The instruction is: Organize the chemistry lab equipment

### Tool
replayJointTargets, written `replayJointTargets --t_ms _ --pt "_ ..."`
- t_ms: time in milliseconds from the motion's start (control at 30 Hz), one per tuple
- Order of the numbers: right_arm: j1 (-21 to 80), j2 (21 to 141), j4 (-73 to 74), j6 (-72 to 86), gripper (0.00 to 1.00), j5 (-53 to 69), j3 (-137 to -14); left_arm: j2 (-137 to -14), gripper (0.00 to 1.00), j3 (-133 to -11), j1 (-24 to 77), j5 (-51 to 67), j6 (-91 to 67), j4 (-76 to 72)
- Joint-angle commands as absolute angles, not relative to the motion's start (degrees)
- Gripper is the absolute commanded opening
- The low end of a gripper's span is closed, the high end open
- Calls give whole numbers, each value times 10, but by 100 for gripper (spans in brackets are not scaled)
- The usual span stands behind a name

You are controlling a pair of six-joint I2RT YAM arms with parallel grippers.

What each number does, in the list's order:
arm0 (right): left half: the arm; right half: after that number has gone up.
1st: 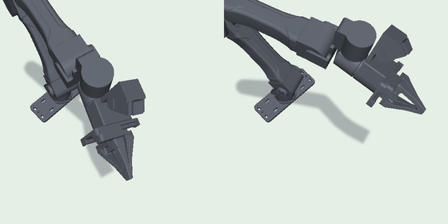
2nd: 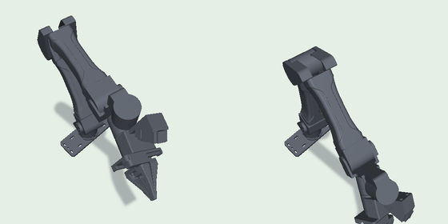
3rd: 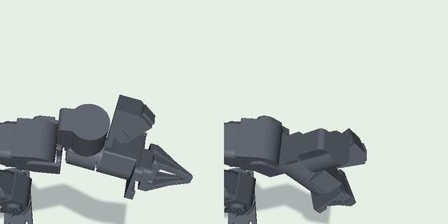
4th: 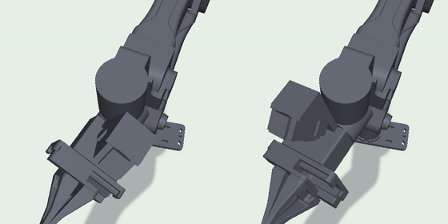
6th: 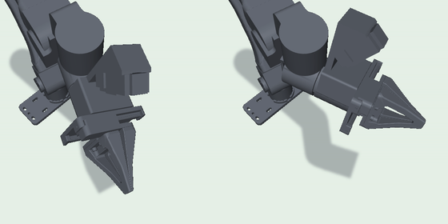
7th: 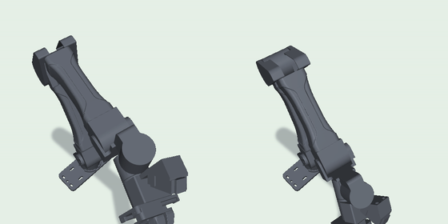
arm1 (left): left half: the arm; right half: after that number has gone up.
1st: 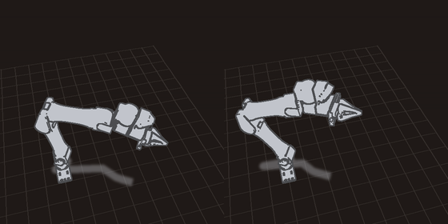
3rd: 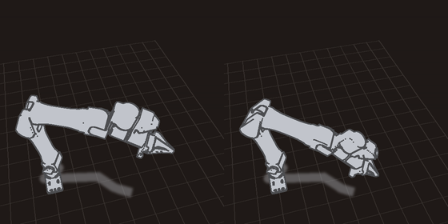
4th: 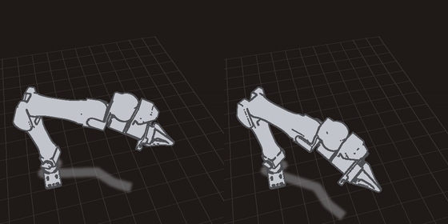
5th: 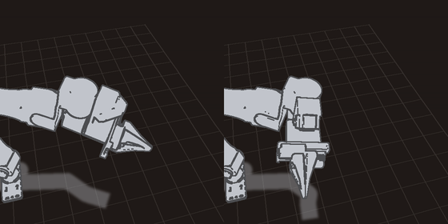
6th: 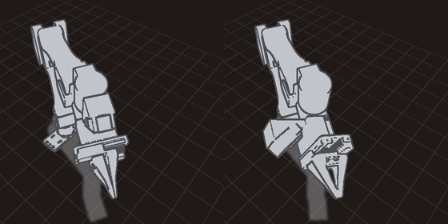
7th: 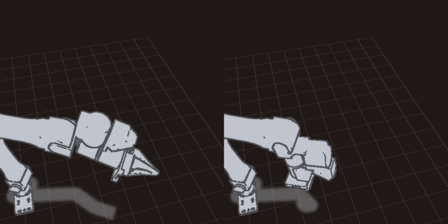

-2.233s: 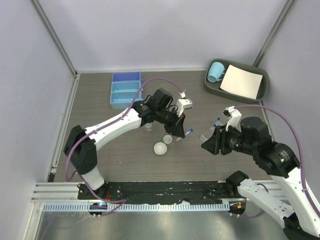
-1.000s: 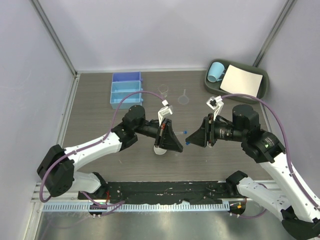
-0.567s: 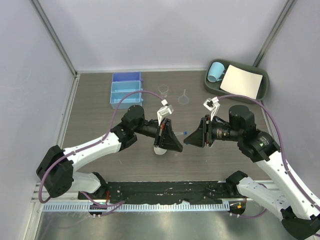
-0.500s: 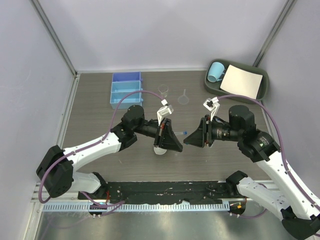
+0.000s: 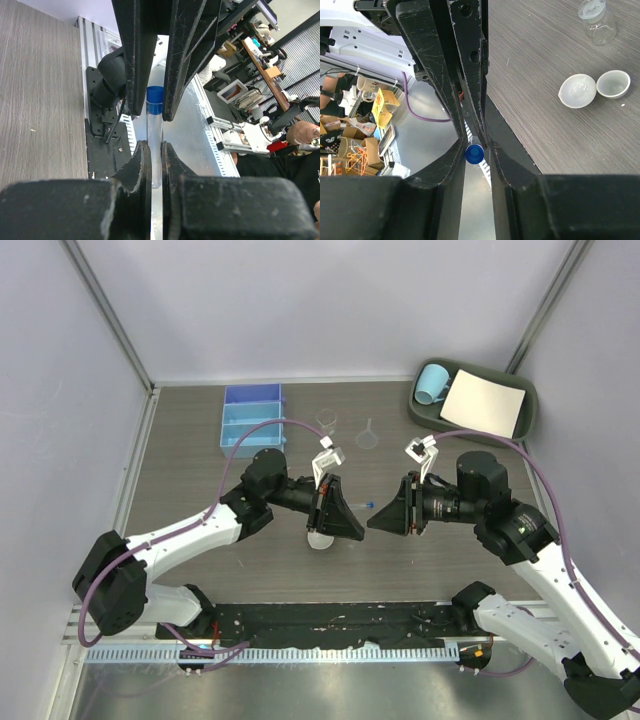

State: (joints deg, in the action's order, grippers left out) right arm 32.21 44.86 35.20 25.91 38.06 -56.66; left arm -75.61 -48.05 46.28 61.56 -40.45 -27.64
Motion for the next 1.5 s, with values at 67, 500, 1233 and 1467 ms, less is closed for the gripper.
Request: replayJointTargets --t_ms 67,500,1233,1467 --pt "327 441 339 262 24 385 -570 -751 2 -488 459 624 -412 -316" --pt "328 461 363 248 1 337 -588 -747 64 -499 456 581 -412 -282" --pt "272 612 450 262 1 -177 -676 -642 100 -531 454 209 -328 18" --pt "210 617 433 269 1 -288 -657 -658 100 -519 455 217 -336 2"
